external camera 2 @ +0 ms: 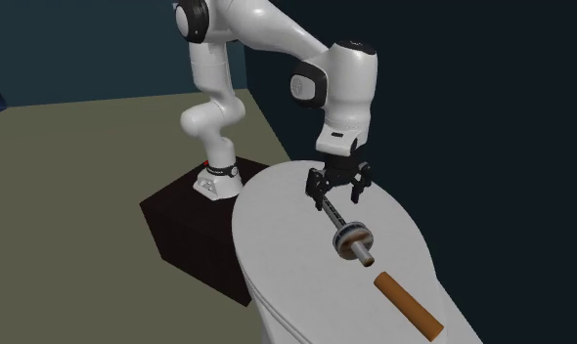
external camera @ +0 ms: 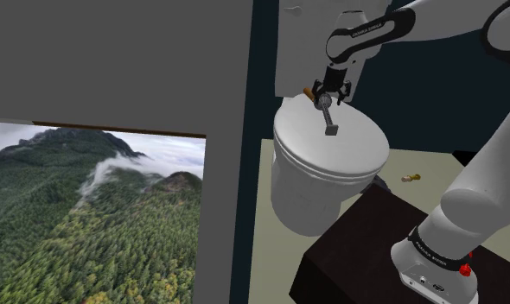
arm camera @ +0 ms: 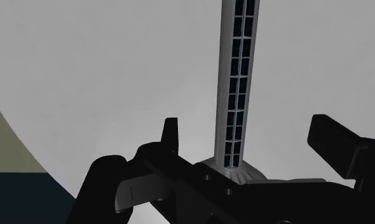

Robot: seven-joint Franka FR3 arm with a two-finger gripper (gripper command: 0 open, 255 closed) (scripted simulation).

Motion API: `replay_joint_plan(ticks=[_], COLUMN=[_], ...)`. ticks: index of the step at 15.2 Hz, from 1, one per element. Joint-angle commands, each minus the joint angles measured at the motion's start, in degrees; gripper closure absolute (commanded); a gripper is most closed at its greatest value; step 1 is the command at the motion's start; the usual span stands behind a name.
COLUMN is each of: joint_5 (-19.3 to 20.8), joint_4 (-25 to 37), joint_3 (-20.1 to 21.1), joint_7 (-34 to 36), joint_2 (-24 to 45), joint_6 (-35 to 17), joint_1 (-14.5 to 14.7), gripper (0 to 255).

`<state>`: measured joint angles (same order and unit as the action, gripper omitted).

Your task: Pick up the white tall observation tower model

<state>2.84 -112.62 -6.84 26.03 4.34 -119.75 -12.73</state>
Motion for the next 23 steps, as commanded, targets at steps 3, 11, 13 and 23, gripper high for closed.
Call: replay_joint_plan(ticks=[3,11,13,23], joint_5=[-0.1,-0.2,-0.2,-0.1], joint_4=[-0.8,-2.4,-2.4,-0.6], joint_3=[-0.2,-0.2,-0.2,-0.2], joint_7=[0.5,0.6,0.6,0.5], joint_2=[1.6,2.7,2.7,1.5], joint_6=[-2.7,-5.3,-5.3,-2.4], joint_1=[-0.2,-0.3,-0.3,-0.2], gripper=[0,255,255,255])
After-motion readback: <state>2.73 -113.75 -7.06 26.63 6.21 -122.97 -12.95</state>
